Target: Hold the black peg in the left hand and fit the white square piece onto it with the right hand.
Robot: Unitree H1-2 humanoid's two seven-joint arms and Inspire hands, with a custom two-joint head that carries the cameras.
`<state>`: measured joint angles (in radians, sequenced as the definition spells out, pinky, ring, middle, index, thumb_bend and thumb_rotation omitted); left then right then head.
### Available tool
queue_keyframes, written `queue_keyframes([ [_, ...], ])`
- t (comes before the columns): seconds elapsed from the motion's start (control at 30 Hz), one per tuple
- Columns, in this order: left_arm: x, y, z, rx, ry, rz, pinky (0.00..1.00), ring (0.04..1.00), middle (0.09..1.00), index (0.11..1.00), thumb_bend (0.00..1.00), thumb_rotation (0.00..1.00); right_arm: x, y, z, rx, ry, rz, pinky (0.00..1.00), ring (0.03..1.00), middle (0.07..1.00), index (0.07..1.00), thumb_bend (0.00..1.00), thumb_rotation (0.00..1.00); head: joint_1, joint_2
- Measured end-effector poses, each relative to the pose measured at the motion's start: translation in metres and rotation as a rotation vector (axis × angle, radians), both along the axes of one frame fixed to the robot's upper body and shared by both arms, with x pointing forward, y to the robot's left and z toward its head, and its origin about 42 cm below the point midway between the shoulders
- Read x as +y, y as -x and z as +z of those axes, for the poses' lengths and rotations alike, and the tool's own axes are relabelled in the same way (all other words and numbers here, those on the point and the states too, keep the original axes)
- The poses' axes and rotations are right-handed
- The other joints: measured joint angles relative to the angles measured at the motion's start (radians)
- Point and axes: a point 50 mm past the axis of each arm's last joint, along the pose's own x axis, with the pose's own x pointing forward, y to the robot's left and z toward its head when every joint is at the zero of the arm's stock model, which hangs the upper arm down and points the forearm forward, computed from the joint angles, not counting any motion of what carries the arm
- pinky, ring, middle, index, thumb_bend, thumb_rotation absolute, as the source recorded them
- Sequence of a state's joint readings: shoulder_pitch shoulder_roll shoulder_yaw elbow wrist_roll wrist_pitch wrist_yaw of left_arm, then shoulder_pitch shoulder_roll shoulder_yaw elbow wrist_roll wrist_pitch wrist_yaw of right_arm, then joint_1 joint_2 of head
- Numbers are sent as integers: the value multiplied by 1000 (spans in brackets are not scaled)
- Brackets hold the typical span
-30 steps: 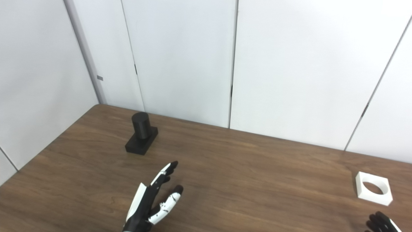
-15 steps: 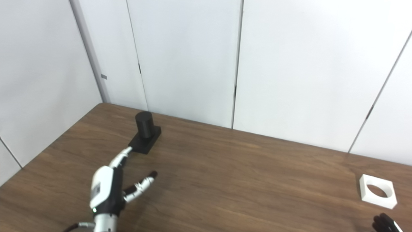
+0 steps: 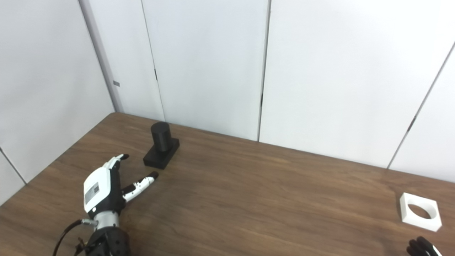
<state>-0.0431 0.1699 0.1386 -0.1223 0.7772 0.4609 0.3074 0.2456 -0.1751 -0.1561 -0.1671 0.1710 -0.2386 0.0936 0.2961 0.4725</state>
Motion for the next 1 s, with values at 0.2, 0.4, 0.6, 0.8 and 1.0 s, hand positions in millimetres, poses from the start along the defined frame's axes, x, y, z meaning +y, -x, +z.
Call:
queue_keyframes([
  [0.2, 1, -19, -9, 47, -13, -11, 902, 918, 896, 824, 942, 702, 0, 0, 0, -1, -1, 1, 693, 841, 862, 860, 838, 885, -5, 3],
  [0.4, 5, -40, -15, 95, -38, -28, 947, 932, 906, 813, 921, 689, 2, 0, 0, -5, -5, -2, 714, 830, 834, 843, 868, 869, -12, 6],
  [0.6, 3, -54, -14, 124, -53, -45, 949, 944, 920, 841, 906, 680, 4, 1, 0, -6, -10, -3, 734, 835, 839, 847, 871, 869, -18, 8],
  [0.8, 1, -69, -16, 157, -64, -52, 931, 937, 916, 851, 901, 658, 6, 2, 0, -7, -13, -6, 757, 838, 835, 849, 888, 867, -25, 9],
  [1.0, 2, -79, -21, 186, -65, -42, 932, 930, 910, 855, 917, 662, 9, 4, 1, -7, -15, -2, 755, 833, 831, 854, 860, 871, -25, 9],
])
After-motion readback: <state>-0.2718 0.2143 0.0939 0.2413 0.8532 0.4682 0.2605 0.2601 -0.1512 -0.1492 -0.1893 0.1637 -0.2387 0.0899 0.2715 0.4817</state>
